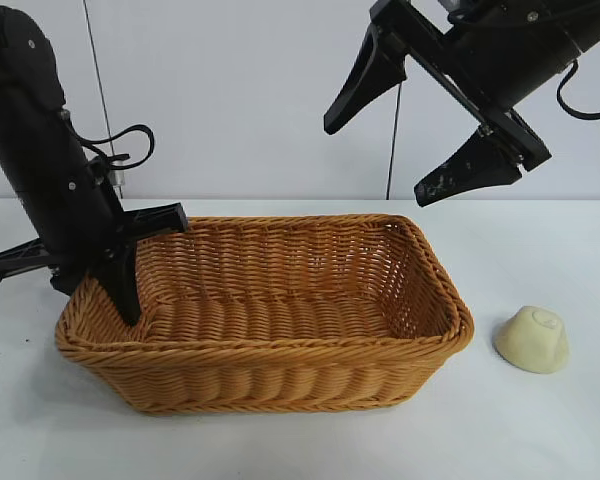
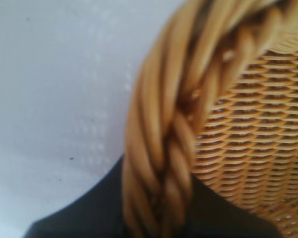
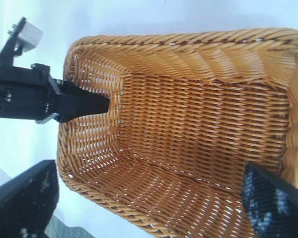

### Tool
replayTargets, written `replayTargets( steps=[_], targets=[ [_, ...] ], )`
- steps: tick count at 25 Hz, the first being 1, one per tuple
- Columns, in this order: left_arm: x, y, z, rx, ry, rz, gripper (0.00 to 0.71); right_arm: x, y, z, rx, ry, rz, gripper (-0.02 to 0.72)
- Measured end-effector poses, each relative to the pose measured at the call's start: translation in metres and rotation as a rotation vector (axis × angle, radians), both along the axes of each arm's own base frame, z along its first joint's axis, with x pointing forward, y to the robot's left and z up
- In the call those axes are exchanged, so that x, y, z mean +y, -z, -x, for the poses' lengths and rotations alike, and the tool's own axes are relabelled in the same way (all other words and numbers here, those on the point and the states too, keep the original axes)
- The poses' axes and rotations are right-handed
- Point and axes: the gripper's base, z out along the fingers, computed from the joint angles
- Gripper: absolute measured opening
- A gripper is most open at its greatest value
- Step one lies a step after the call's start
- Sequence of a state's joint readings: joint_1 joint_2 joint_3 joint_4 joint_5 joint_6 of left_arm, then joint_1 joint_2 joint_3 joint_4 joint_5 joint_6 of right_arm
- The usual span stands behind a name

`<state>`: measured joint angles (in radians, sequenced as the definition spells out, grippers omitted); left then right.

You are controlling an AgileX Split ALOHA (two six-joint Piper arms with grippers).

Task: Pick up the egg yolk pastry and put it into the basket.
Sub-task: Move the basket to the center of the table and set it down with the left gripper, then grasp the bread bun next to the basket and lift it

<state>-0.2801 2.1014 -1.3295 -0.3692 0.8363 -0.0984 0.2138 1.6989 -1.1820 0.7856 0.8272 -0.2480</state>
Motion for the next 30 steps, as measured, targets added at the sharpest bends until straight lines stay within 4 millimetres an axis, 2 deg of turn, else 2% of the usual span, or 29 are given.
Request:
replayTargets(
  steps=[6,8,9,12,13,15,20,24,30],
  targets=[
    [-0.001,0.0,-0.002,-0.016,-0.004,0.008,0.112,0.0,0.0,0.0,0.003,-0.003,-0.001,0.694],
    [-0.001,0.0,-0.002,-0.02,-0.006,0.008,0.149,0.0,0.0,0.0,0.003,-0.003,0.0,0.694],
    [-0.001,0.0,-0.002,-0.024,-0.008,0.01,0.213,0.0,0.0,0.0,0.004,-0.004,0.0,0.694],
    [-0.001,0.0,-0.002,-0.022,-0.01,0.012,0.505,0.0,0.0,0.001,0.005,-0.005,0.0,0.694],
    [-0.001,0.0,-0.002,-0.018,-0.009,0.012,0.577,0.0,0.0,0.001,0.005,-0.005,0.0,0.694],
    [-0.001,0.0,-0.001,-0.005,-0.005,0.012,0.645,0.0,0.0,0.001,0.005,-0.005,0.0,0.694],
    [-0.001,-0.003,0.003,0.048,0.018,0.01,0.689,0.0,0.0,0.001,0.005,-0.005,0.0,0.694],
    [-0.004,-0.02,-0.003,0.071,0.057,0.014,0.69,0.0,0.0,0.001,0.005,-0.005,0.0,0.694],
    [-0.007,-0.081,-0.018,-0.033,0.111,0.026,0.694,0.0,0.0,0.001,0.005,-0.005,0.0,0.694]
  ],
)
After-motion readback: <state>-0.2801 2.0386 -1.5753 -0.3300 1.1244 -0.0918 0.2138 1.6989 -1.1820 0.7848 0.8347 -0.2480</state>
